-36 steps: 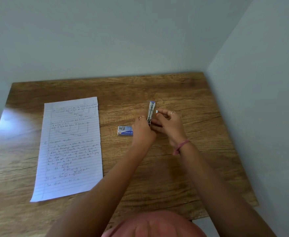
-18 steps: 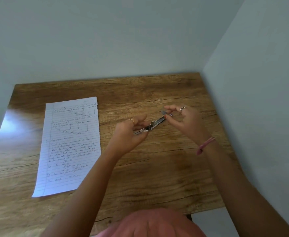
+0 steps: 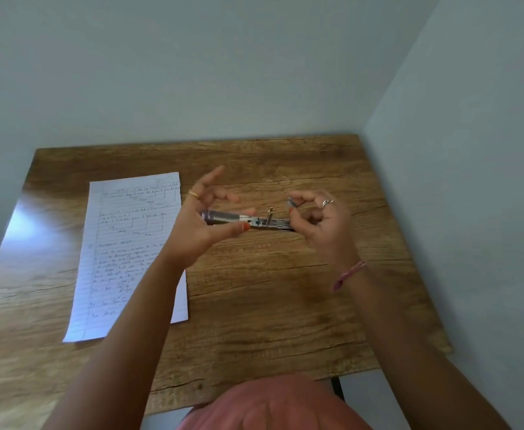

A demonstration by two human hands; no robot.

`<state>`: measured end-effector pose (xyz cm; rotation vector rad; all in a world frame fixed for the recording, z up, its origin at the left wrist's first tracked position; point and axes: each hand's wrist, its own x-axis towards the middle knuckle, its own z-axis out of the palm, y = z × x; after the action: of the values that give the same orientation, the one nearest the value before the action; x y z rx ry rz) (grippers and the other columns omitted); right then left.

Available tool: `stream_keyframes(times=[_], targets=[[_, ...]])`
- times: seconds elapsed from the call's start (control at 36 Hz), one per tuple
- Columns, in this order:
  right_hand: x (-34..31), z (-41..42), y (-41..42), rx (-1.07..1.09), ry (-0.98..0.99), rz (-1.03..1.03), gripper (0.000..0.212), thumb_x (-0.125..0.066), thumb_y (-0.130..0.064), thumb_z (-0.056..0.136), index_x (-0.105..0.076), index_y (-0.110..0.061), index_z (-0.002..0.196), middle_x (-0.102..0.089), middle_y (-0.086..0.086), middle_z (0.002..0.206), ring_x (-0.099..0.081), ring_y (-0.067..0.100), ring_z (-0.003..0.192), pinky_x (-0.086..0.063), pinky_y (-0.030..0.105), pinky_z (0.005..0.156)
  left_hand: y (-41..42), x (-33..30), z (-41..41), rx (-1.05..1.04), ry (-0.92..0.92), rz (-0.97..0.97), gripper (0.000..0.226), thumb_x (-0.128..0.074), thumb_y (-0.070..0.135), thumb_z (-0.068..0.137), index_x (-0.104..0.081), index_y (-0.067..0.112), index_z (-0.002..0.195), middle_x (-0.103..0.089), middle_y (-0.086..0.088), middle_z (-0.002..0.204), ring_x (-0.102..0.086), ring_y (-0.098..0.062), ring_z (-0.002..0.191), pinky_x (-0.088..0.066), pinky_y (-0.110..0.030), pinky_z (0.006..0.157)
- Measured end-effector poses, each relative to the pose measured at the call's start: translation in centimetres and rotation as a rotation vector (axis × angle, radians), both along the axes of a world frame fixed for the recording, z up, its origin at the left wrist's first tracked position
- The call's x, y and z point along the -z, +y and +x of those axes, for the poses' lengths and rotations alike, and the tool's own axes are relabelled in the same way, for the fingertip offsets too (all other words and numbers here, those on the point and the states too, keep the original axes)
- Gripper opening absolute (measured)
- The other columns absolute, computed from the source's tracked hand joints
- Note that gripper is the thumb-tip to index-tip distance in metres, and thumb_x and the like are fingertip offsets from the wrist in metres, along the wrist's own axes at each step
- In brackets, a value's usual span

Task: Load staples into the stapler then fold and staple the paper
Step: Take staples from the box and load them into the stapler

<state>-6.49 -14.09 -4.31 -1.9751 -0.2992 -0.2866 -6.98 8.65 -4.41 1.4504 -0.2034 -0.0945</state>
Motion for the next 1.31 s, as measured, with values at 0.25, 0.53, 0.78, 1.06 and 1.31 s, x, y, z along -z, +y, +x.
stream_keyframes(times=[0.25, 0.53, 0.78, 1.06, 1.31], targets=[[-0.4, -1.6, 2.9, 0.207, 0.047, 0.171, 0.022, -0.070, -0.009, 0.084, -0.068, -0.012, 0.105, -0.070, 0.004, 0.095, -0.066, 0.009, 0.061, -0.049, 0.020, 0.044, -3.4, 1.8, -2.2, -0.089, 0.338, -0.615, 0.065, -0.067, -0.008, 0.076, -0.044, 0.006, 0.135, -0.066, -0.012, 0.125, -0.063, -0.025, 0.116, -0.054, -0.024, 0.085], [-1.7, -2.8, 3.4, 0.194, -0.057, -0.029, 0.021, -0.072, -0.011, 0.082, -0.070, -0.011, 0.104, -0.070, 0.002, 0.096, -0.070, 0.013, 0.079, -0.059, 0.035, 0.069, -5.2, 2.0, -3.7, -0.039, 0.413, -0.649, 0.035, -0.063, -0.001, 0.080, -0.066, 0.009, 0.114, -0.074, -0.008, 0.108, -0.069, -0.016, 0.102, -0.057, -0.022, 0.077], [-2.3, -3.2, 1.5, 0.098, 0.223, 0.171, 0.022, -0.072, -0.009, 0.084, -0.069, -0.011, 0.106, -0.073, 0.002, 0.097, -0.072, 0.009, 0.083, -0.057, 0.020, 0.071, -3.9, 1.7, -4.2, 0.019, 0.416, -0.565, 0.041, -0.066, 0.002, 0.076, -0.065, 0.009, 0.116, -0.074, -0.006, 0.104, -0.070, -0.017, 0.101, -0.056, -0.022, 0.078], [-2.0, -4.0, 1.1, -0.008, 0.734, 0.819, 0.011, -0.064, 0.003, 0.086, -0.067, -0.001, 0.096, -0.075, 0.007, 0.084, -0.073, 0.014, 0.081, -0.057, 0.019, 0.067, -3.2, 1.8, -5.3, 0.105, 0.432, -0.450, 0.038, -0.070, 0.004, 0.074, -0.071, 0.016, 0.111, -0.073, -0.008, 0.109, -0.069, -0.017, 0.103, -0.056, -0.021, 0.078], [-1.9, -4.6, 0.8, 0.011, 0.883, 0.954, 0.019, -0.066, -0.005, 0.085, -0.067, 0.005, 0.101, -0.075, 0.014, 0.095, -0.074, 0.018, 0.086, -0.058, 0.021, 0.067, -2.7, 2.0, -5.8, 0.117, 0.430, -0.398, 0.041, -0.071, 0.005, 0.074, -0.069, 0.016, 0.113, -0.074, -0.007, 0.107, -0.070, -0.018, 0.100, -0.057, -0.021, 0.075]])
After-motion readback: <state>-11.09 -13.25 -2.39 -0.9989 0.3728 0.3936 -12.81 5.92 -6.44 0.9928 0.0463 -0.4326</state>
